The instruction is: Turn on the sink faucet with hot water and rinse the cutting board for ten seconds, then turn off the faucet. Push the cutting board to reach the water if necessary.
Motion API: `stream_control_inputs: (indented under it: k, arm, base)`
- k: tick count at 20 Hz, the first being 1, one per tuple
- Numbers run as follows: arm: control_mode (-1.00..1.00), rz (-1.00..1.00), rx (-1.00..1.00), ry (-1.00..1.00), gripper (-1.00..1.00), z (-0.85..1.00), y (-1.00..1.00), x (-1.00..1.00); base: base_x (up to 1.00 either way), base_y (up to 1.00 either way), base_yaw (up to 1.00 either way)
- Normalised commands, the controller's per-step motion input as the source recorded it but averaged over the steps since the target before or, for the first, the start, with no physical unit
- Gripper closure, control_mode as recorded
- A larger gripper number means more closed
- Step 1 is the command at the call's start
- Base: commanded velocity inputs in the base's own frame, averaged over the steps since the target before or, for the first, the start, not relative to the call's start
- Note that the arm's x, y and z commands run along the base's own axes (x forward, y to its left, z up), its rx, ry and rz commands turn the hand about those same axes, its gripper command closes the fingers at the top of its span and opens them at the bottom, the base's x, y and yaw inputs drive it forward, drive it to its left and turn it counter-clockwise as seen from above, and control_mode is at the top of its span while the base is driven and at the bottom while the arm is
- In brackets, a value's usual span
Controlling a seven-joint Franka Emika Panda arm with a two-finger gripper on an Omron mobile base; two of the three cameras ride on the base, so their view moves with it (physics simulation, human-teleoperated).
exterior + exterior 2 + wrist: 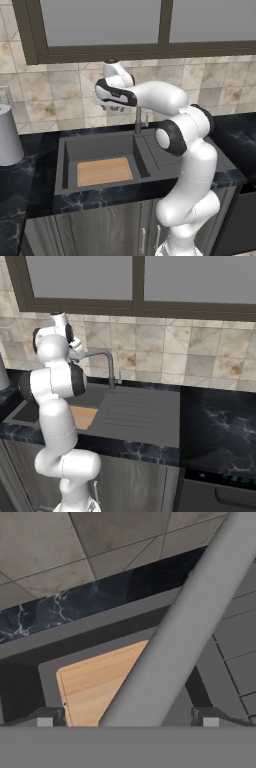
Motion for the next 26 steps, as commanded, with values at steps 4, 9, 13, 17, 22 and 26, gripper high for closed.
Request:
stream_control_inputs:
  k: [4,9,13,17,22,26]
  arm:
    - [-1.0,0.0,0.0,0.0,-1.0,0.05,-0.15,-0.24]
    - [-1.0,0.0,0.0,0.0,-1.0,0.13,-0.13,-0.16]
    - [-1.0,0.0,0.0,0.0,-1.0,0.32,0.0,-0.04]
    - [-1.0,0.0,0.0,0.0,-1.0,0.38,0.0,0.0]
    - [-1.0,0.0,0.0,0.0,-1.0,0.56,-0.05,-0.15]
    - [-1.0,0.0,0.0,-0.01,-1.0,0.52,-0.32,-0.52]
  base:
    - [0.0,0.0,0.0]
    - [0.0,0.0,0.0]
    - [0.0,0.0,0.0]
    - [0.0,0.0,0.0]
    - [0.0,0.0,0.0]
    - [0.0,0.0,0.0]
